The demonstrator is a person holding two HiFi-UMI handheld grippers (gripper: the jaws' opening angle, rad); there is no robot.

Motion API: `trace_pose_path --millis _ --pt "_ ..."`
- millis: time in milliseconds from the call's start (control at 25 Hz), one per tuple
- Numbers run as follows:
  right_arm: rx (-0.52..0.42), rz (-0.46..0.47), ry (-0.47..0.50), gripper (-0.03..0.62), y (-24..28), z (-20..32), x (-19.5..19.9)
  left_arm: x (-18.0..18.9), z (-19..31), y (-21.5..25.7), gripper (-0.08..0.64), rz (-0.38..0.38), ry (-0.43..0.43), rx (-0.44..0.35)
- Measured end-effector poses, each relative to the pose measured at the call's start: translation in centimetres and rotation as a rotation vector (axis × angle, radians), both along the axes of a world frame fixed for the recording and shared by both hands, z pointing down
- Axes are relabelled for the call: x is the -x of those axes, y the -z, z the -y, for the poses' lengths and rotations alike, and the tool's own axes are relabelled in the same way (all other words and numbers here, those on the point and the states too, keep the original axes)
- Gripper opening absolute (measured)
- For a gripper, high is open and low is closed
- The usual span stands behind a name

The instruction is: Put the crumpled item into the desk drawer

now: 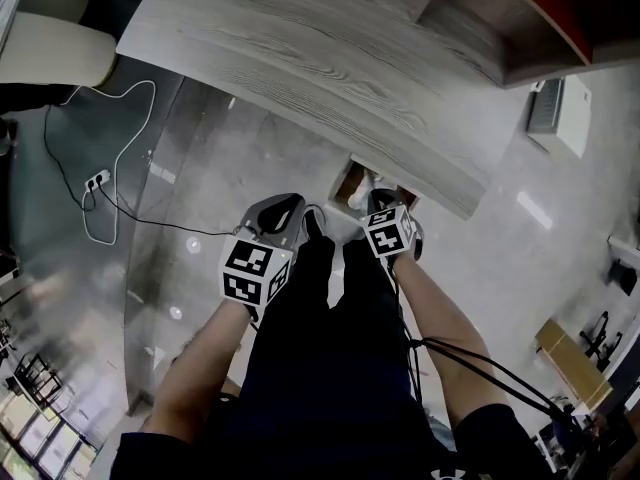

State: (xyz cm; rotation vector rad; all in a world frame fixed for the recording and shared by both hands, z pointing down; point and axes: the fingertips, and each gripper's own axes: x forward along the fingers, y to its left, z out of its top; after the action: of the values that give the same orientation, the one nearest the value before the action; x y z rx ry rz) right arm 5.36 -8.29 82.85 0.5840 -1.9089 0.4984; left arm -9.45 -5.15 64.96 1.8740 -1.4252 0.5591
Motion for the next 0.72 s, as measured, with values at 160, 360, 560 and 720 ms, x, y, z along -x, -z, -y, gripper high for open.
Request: trace_pose_path --millis 160,360,560,720 --pt "-0.018 0.000 0.005 0.021 0.0 -0.1 0.2 -0.1 -0.1 0.0 0.014 -0.014 0.002 -0.006" --pt "-0.021 0.014 0.010 0.052 0.5 -0.4 0.3 -0.9 0.2 0.1 0.014 -0.018 -0.009 -0.016" --pt "-0.036 0.046 0.002 0.052 2.0 -0.4 0.2 -2.1 1.0 0.5 0.014 -0.017 -0.029 -0.031" --pt "-0.061 0.077 0.003 0.052 3.9 -0.3 0.0 -3.1 1.8 0.9 0.014 -0.010 -0.043 -0.055"
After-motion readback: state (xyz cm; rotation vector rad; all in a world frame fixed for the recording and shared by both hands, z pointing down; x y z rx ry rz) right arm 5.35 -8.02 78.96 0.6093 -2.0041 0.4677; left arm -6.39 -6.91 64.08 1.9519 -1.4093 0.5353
